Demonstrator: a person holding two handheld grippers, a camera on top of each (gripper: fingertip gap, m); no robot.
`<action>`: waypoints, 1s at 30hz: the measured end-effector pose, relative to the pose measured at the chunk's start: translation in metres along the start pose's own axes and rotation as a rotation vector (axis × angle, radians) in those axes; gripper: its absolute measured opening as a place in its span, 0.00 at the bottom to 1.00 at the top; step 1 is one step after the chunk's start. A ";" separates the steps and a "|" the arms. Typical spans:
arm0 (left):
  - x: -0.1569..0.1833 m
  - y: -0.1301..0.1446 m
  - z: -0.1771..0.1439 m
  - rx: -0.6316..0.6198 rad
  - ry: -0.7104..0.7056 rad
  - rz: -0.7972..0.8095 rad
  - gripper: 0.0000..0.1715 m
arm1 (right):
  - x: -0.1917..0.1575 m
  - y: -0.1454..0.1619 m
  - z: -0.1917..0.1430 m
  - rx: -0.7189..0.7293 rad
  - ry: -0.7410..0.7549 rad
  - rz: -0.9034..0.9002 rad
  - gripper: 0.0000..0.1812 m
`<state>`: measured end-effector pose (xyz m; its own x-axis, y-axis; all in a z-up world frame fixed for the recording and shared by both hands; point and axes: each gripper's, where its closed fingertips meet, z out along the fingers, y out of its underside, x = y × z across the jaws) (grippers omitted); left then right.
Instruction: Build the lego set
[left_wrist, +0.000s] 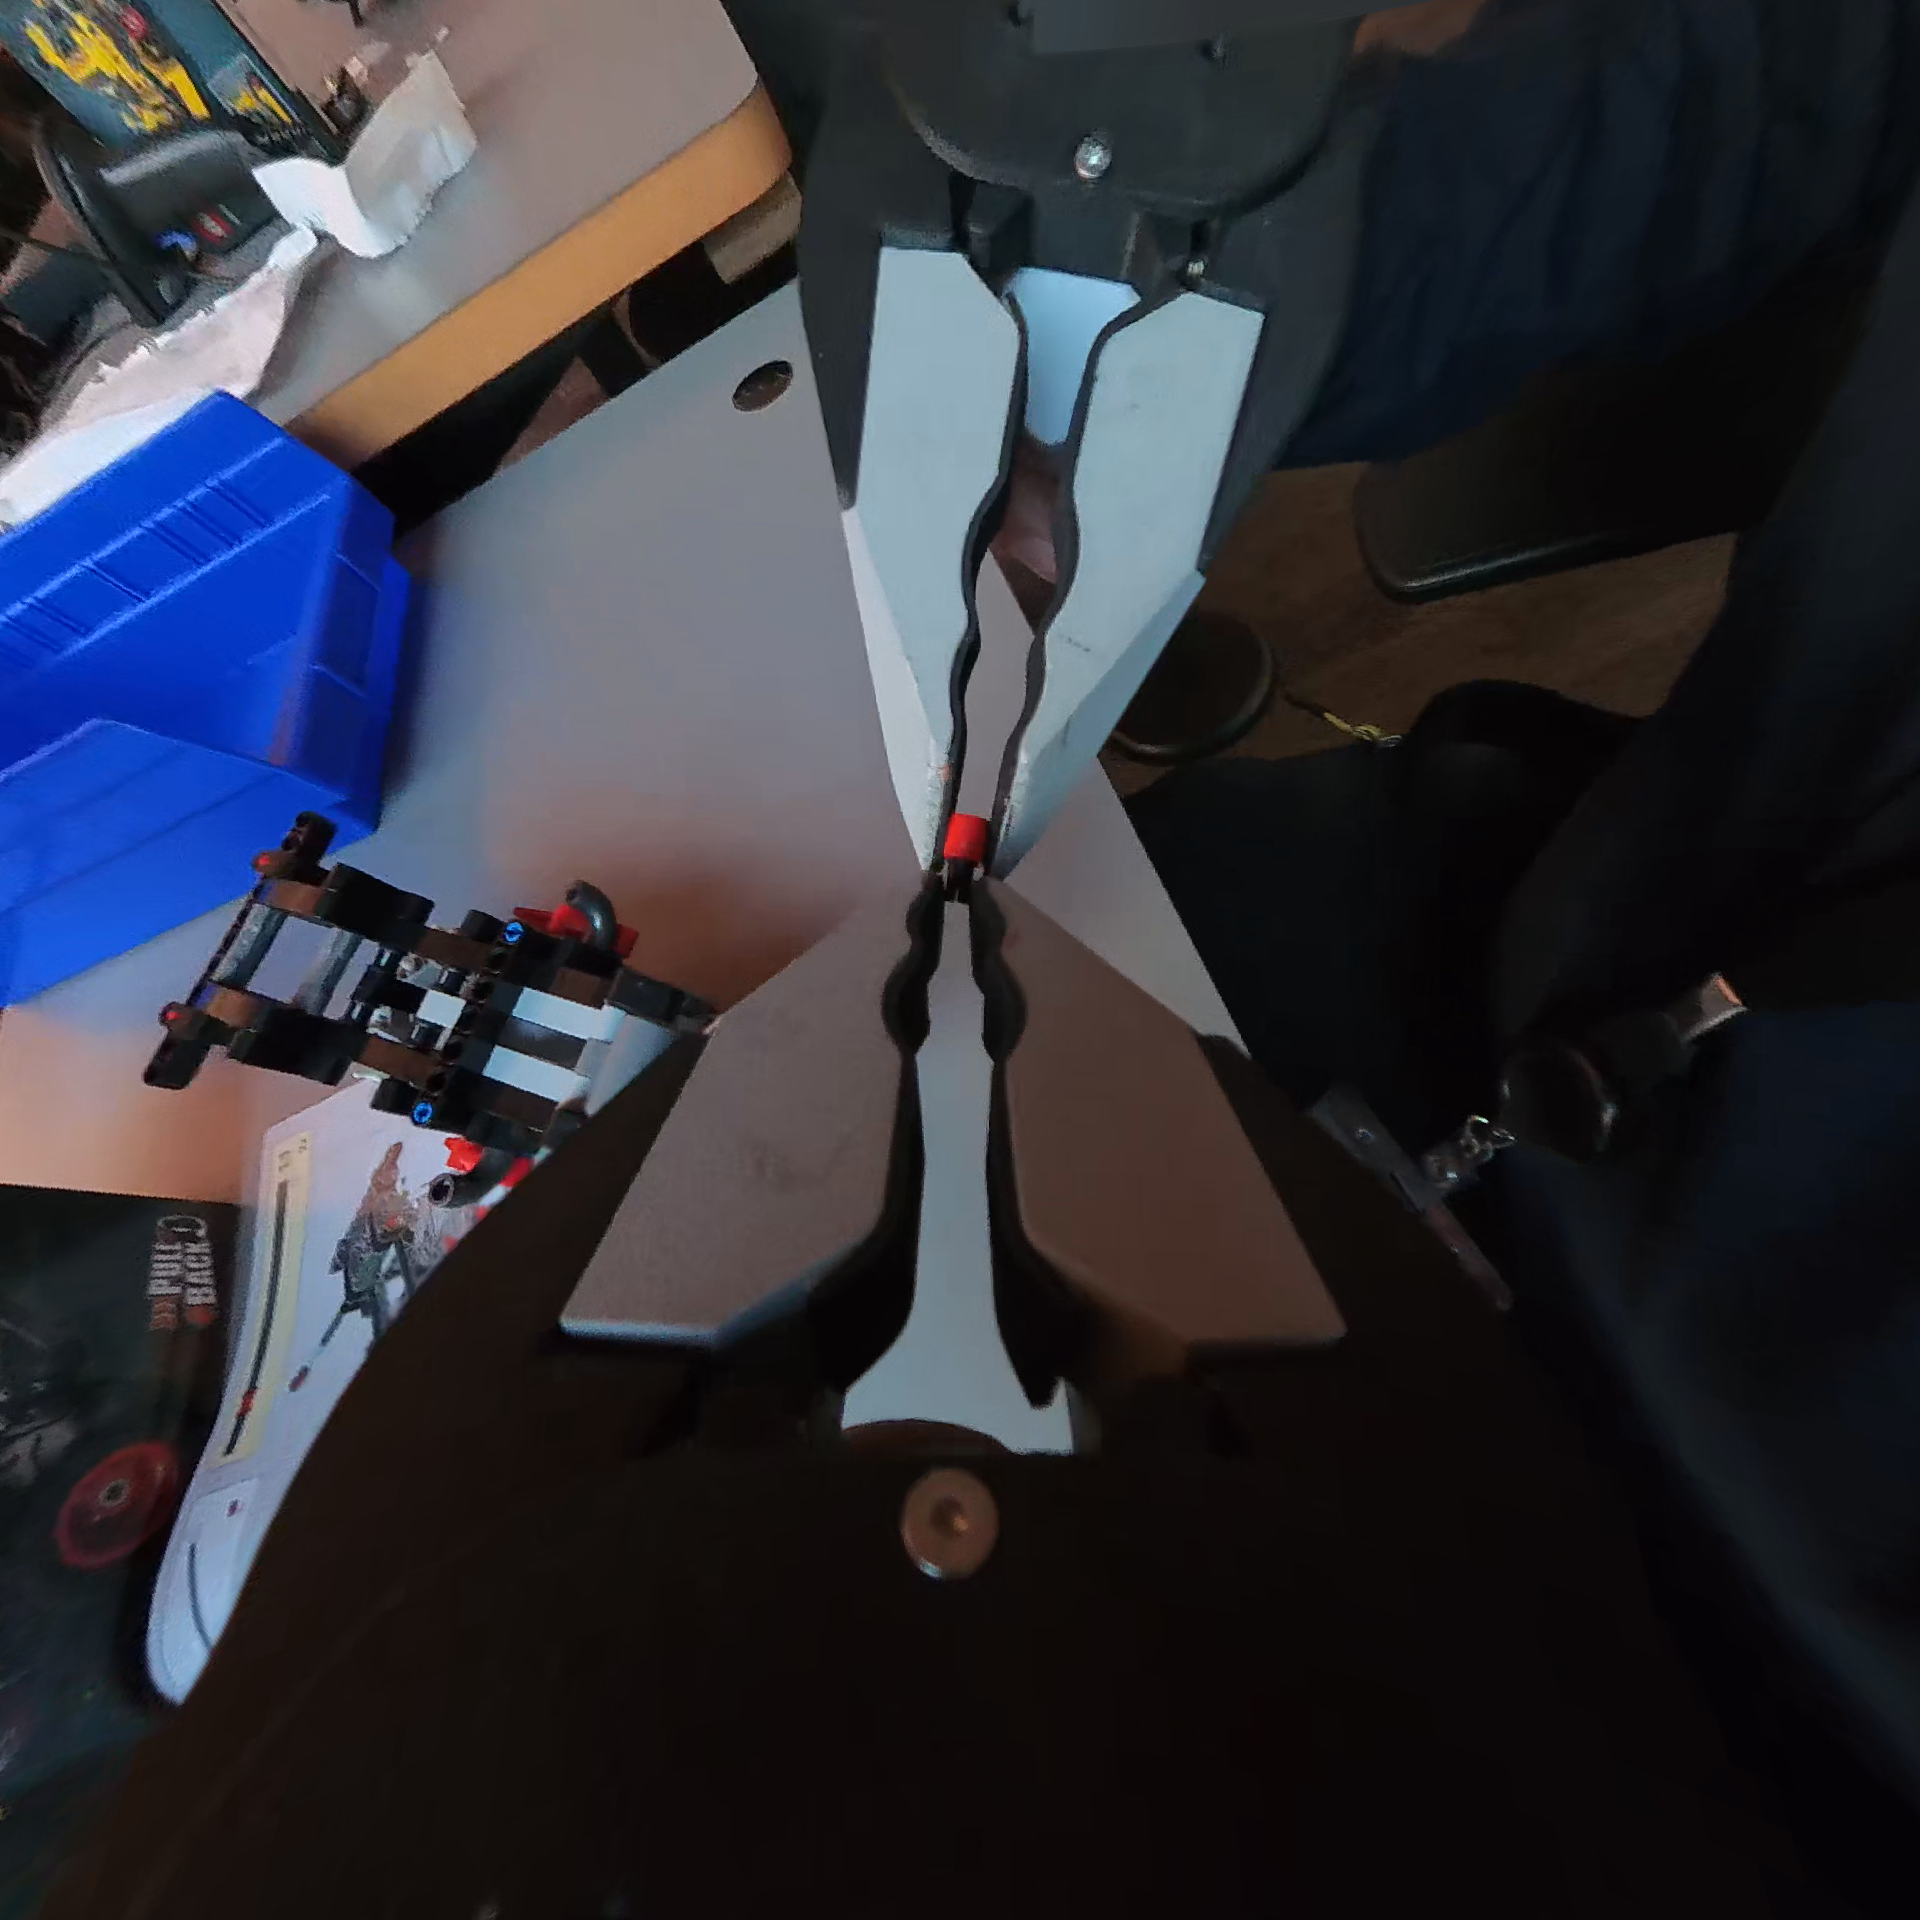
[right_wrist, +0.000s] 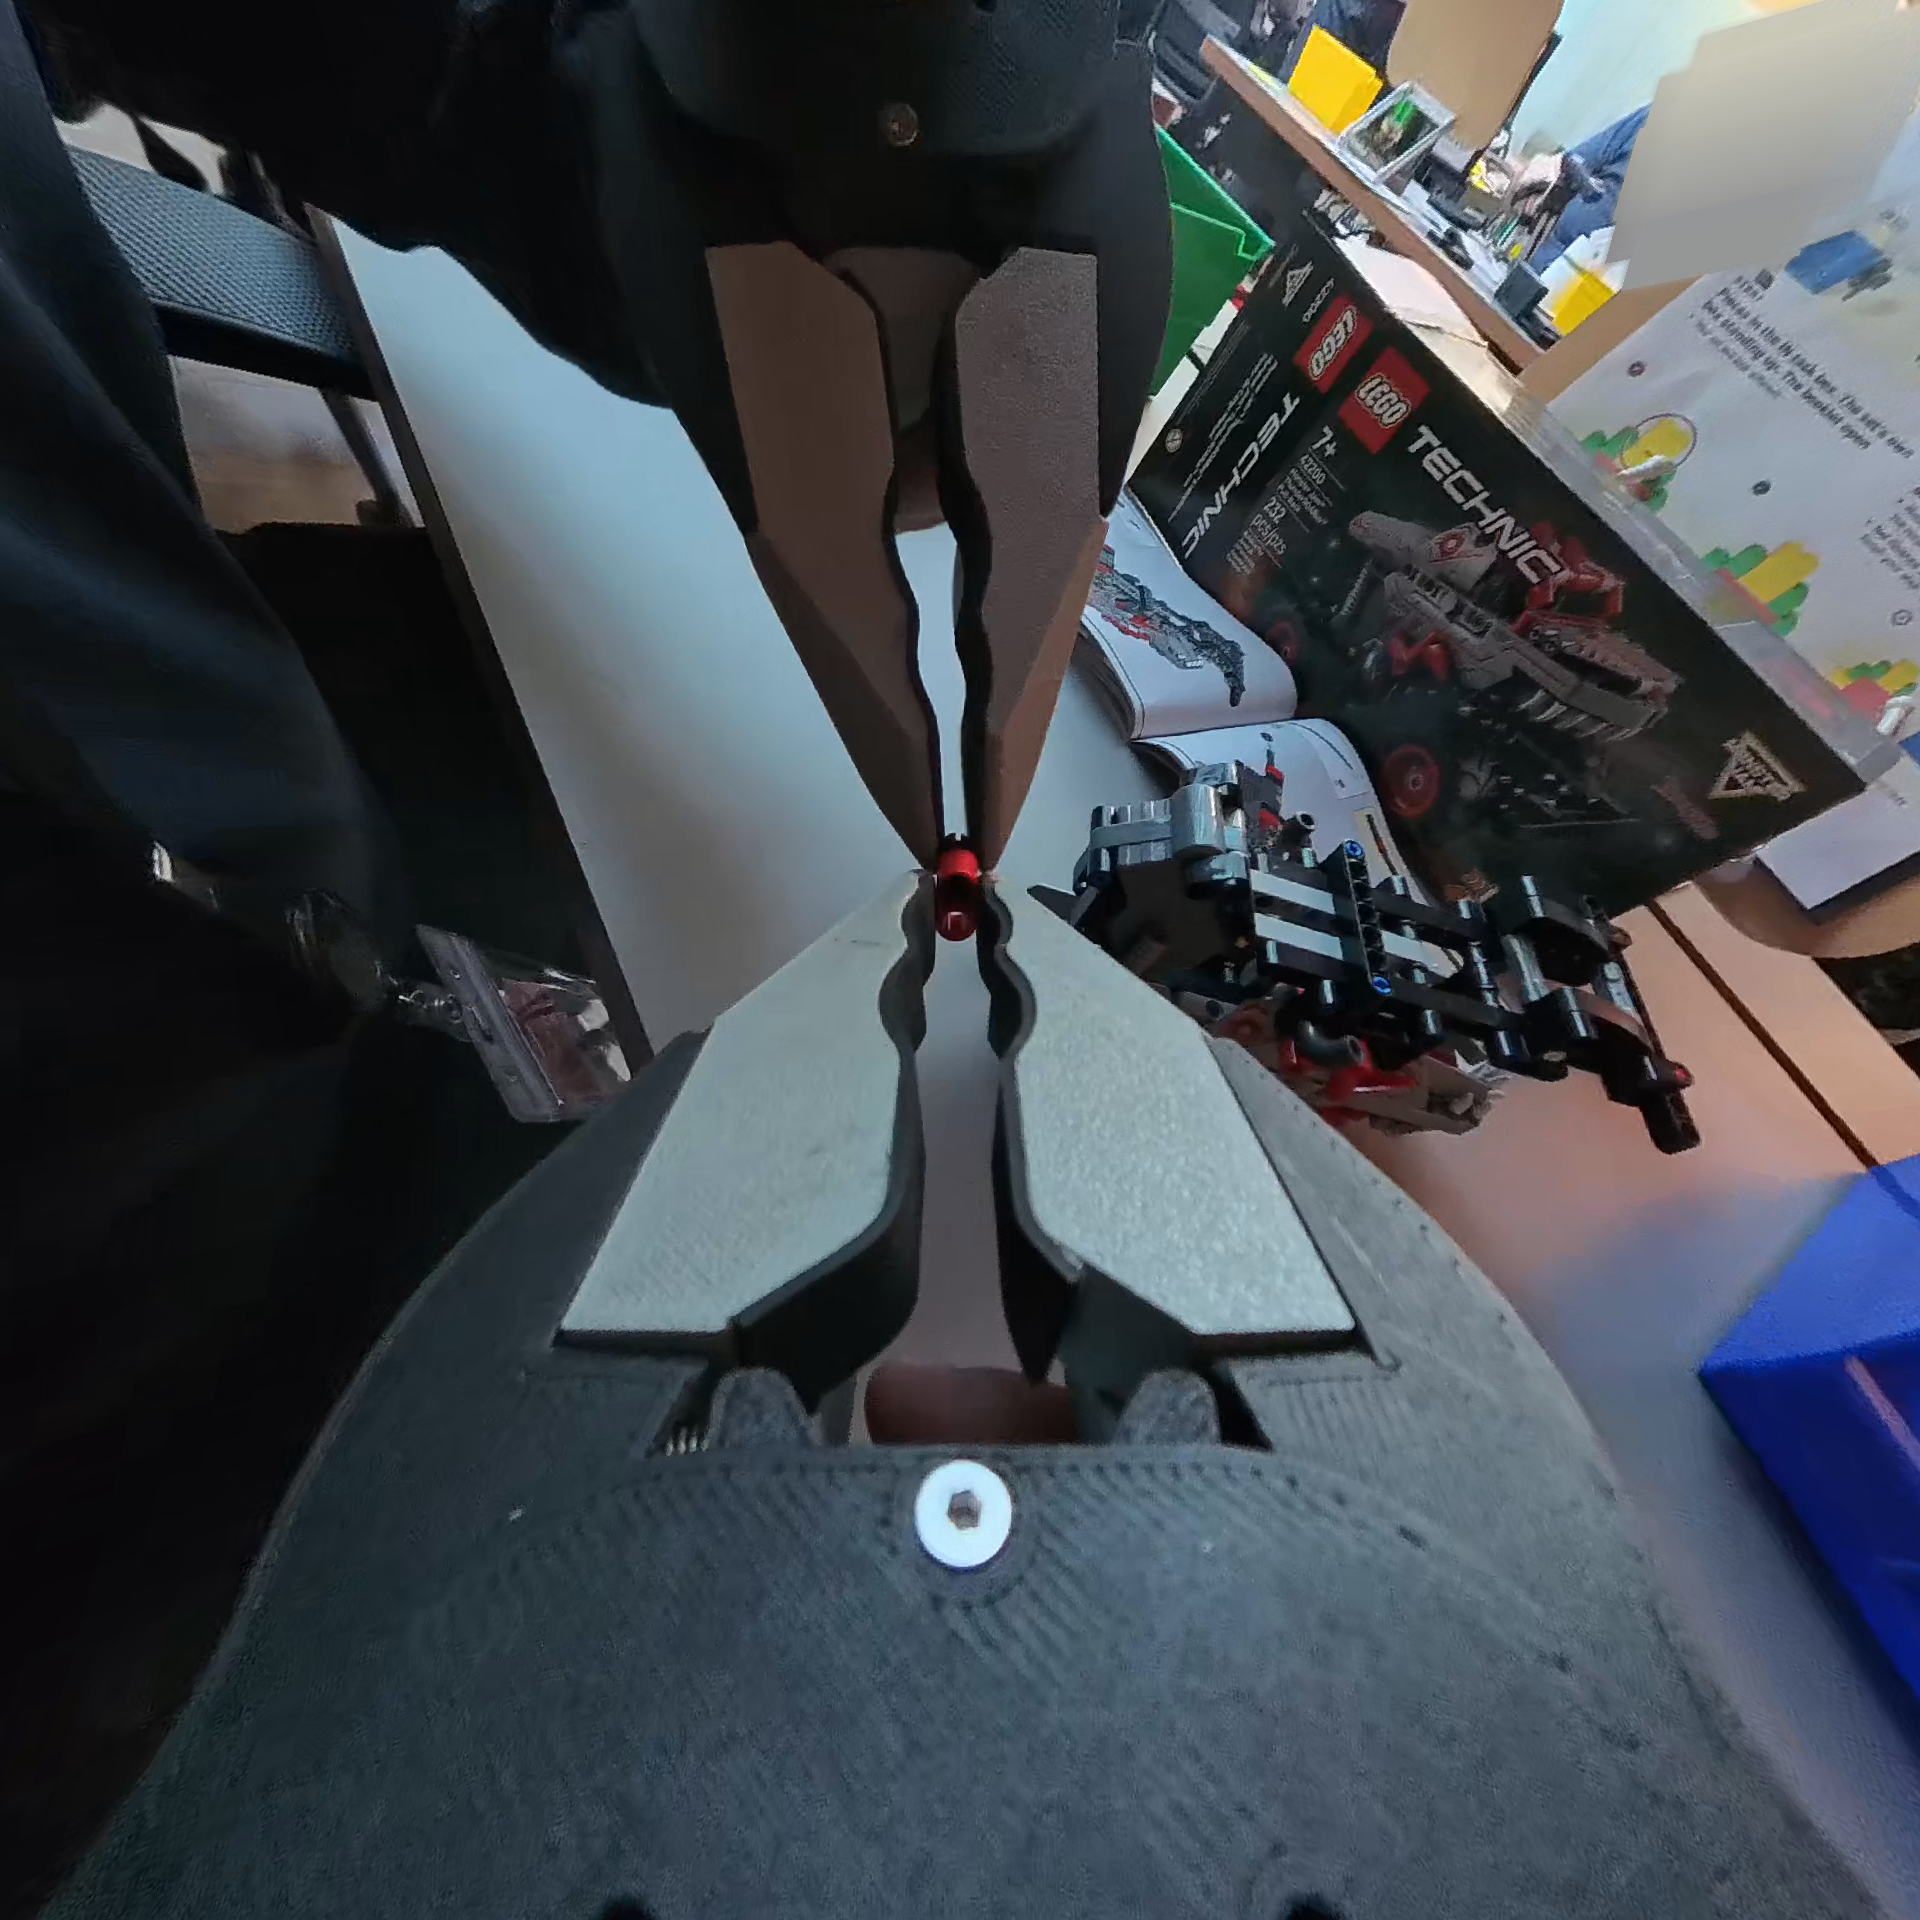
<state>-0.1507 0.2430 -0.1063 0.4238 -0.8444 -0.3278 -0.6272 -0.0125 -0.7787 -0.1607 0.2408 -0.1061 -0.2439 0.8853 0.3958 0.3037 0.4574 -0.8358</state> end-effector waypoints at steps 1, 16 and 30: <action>-0.002 0.000 0.000 -0.006 -0.008 -0.012 0.02 | 0.000 0.000 0.000 -0.001 -0.001 0.002 0.02; -0.003 0.008 -0.002 -0.102 -0.052 0.116 0.00 | 0.003 0.000 0.001 -0.040 -0.001 -0.015 0.02; -0.010 0.017 0.002 -0.237 -0.163 0.287 0.02 | 0.005 0.001 0.007 -0.147 0.055 -0.118 0.02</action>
<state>-0.1641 0.2526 -0.1171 0.2955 -0.7356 -0.6096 -0.8604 0.0725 -0.5045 -0.1677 0.2452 -0.1073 -0.2367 0.8262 0.5113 0.4082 0.5621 -0.7193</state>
